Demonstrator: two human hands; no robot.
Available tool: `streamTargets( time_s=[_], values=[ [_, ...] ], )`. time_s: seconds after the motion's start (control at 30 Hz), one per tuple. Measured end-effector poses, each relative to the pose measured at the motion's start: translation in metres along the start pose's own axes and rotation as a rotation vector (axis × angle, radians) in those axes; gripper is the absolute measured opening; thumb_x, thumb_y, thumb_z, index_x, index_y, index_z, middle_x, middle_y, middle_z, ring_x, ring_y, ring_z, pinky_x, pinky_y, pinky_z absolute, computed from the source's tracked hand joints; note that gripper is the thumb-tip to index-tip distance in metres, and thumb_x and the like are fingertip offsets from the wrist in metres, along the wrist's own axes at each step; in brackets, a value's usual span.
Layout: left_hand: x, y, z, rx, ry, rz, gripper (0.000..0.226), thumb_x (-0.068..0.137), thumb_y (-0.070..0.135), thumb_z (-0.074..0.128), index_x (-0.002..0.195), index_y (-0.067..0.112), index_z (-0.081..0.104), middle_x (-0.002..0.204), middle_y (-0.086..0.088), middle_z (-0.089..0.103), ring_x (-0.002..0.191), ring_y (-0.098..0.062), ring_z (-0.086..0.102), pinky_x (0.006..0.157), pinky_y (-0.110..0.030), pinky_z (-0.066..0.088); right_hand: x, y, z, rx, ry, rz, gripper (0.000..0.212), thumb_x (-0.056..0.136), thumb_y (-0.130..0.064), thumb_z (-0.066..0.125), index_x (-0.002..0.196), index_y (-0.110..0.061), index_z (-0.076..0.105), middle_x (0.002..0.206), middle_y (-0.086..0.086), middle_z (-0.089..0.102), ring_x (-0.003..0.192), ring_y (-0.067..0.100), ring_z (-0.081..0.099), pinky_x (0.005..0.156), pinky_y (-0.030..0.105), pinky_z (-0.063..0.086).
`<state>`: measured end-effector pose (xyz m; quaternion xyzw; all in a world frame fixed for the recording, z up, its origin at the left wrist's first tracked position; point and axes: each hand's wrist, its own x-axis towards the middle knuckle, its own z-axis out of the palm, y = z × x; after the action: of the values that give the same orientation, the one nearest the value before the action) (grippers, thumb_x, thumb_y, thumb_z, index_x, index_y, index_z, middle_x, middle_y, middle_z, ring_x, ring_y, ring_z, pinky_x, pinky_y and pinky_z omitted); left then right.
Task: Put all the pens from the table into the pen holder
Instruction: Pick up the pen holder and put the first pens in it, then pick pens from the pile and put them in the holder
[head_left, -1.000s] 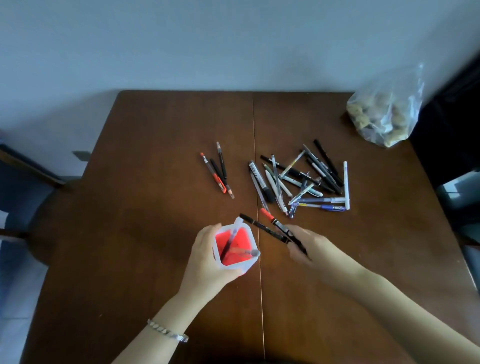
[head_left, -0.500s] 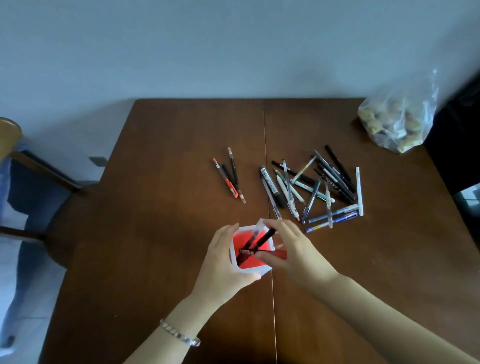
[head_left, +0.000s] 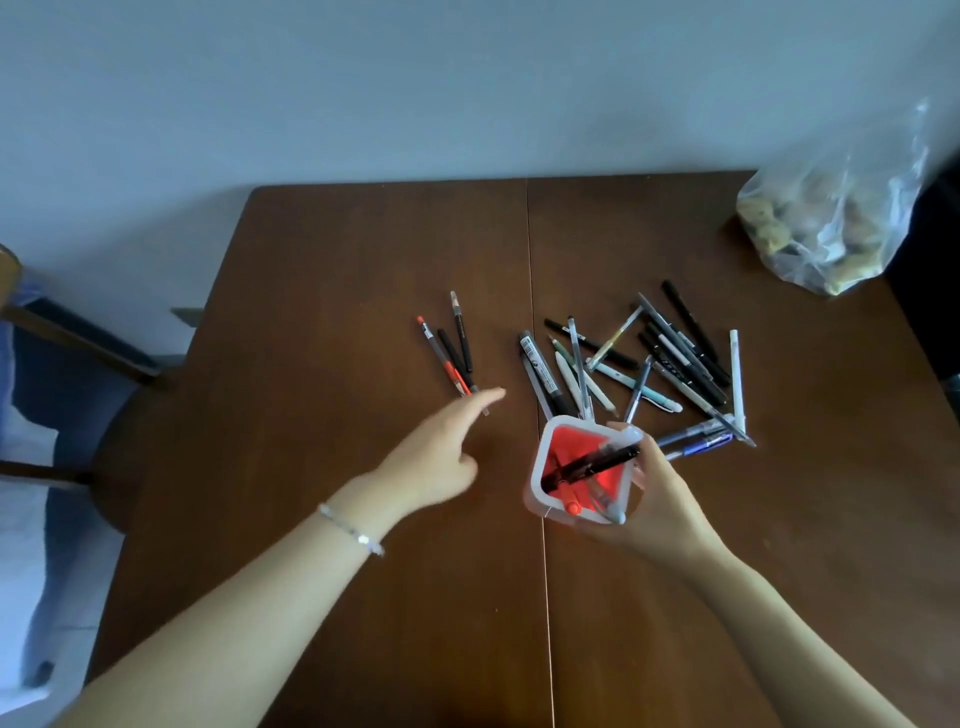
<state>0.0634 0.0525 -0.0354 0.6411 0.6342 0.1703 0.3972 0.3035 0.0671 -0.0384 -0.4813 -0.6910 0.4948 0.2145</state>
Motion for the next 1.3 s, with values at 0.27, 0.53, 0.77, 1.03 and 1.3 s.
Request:
streamTargets(
  time_s=[0.27, 0.53, 0.77, 1.03, 1.3],
  values=[
    [0.096, -0.064, -0.024, 0.767, -0.04, 0.104, 0.049, 0.085, -0.007, 0.048, 0.129, 0.015, 0.045, 0.137, -0.006, 0.046, 0.124, -0.026, 0.042, 0.101, -0.038, 0.04, 0.013, 0.028, 0.01, 0.022, -0.009, 0.003, 0.076, 0.057, -0.014, 0.089, 0.115, -0.029, 0.043, 0.111, -0.023, 0.063, 0.106, -0.013, 0.055, 0.084, -0.004, 0.038],
    [0.087, -0.078, -0.006, 0.931, -0.212, 0.081, 0.027, 0.087, 0.0, 0.037, 0.111, 0.008, 0.048, 0.116, -0.009, 0.052, 0.106, -0.027, 0.044, 0.082, -0.035, 0.038, 0.005, 0.051, 0.018, -0.099, -0.016, -0.118, 0.049, 0.078, -0.006, 0.072, 0.119, -0.022, 0.052, 0.107, -0.006, 0.062, 0.098, -0.002, 0.064, 0.076, 0.009, 0.052],
    [0.005, -0.042, 0.014, 0.046, 0.184, -0.19, 0.006, 0.096, 0.018, 0.037, 0.1, 0.015, 0.041, 0.086, -0.001, 0.053, 0.075, -0.01, 0.053, 0.067, -0.014, 0.04, -0.002, 0.035, 0.024, -0.008, -0.026, 0.023, 0.065, 0.064, -0.03, 0.084, 0.114, -0.037, 0.043, 0.103, -0.025, 0.062, 0.101, -0.006, 0.06, 0.084, 0.005, 0.045],
    [-0.044, 0.061, 0.026, -0.781, 0.512, 0.084, 0.011, 0.087, 0.002, 0.054, 0.091, 0.012, 0.054, 0.098, 0.003, 0.069, 0.098, -0.01, 0.066, 0.078, -0.014, 0.05, -0.011, 0.036, 0.038, -0.087, 0.0, 0.021, 0.081, 0.054, -0.044, 0.084, 0.122, -0.026, 0.043, 0.118, -0.011, 0.057, 0.108, -0.002, 0.056, 0.089, 0.007, 0.045],
    [-0.029, 0.042, 0.074, -0.423, 0.413, 0.04, 0.044, 0.085, 0.011, 0.062, 0.109, 0.041, 0.043, 0.1, 0.023, 0.056, 0.106, -0.003, 0.058, 0.083, -0.013, 0.051, -0.008, 0.04, 0.038, -0.114, 0.01, 0.023, 0.084, 0.052, -0.031, 0.089, 0.118, -0.04, 0.039, 0.121, -0.011, 0.053, 0.111, 0.007, 0.056, 0.092, 0.022, 0.051]
  ],
)
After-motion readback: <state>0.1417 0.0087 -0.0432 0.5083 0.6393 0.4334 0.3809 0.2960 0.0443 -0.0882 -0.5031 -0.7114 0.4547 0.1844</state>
